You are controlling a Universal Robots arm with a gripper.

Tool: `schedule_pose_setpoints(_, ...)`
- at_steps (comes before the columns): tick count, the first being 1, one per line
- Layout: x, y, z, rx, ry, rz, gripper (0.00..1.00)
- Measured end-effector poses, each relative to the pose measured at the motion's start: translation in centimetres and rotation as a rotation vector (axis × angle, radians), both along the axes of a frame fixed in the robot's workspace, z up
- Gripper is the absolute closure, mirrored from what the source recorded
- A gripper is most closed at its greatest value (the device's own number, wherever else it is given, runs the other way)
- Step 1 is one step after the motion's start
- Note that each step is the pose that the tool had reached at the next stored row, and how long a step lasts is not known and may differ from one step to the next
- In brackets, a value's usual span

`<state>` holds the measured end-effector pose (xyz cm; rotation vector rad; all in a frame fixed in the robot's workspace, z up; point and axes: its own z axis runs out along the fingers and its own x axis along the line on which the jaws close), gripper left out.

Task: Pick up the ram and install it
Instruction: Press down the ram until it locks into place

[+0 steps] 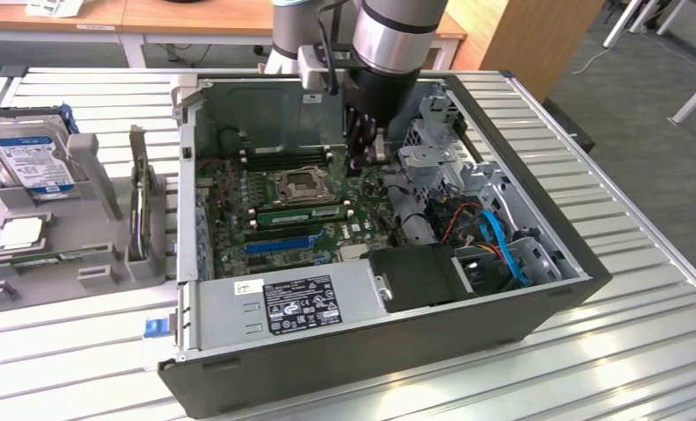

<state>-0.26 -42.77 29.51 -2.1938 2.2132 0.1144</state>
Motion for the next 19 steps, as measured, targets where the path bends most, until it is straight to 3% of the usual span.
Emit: schedule_pose_setpoints(19, 0.0, 0.0, -1.38, 0.0001, -0.0033, 0.0, 0.9)
